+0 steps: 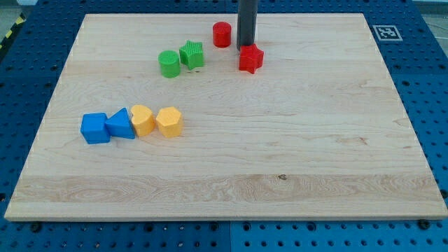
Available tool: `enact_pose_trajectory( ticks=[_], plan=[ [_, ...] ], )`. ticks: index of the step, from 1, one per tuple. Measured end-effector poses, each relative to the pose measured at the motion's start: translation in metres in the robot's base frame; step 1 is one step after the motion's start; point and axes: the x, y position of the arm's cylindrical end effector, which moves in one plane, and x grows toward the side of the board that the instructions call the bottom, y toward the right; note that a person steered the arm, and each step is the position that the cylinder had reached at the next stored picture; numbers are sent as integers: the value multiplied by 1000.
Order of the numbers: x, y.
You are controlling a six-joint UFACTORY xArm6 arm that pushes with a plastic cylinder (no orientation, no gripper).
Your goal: Move the red circle slightly to the top
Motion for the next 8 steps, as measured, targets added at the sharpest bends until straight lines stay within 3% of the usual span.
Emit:
enact_pose_trajectory(
  ticks=[8],
  plan=[
    [-22,-26]
  ],
)
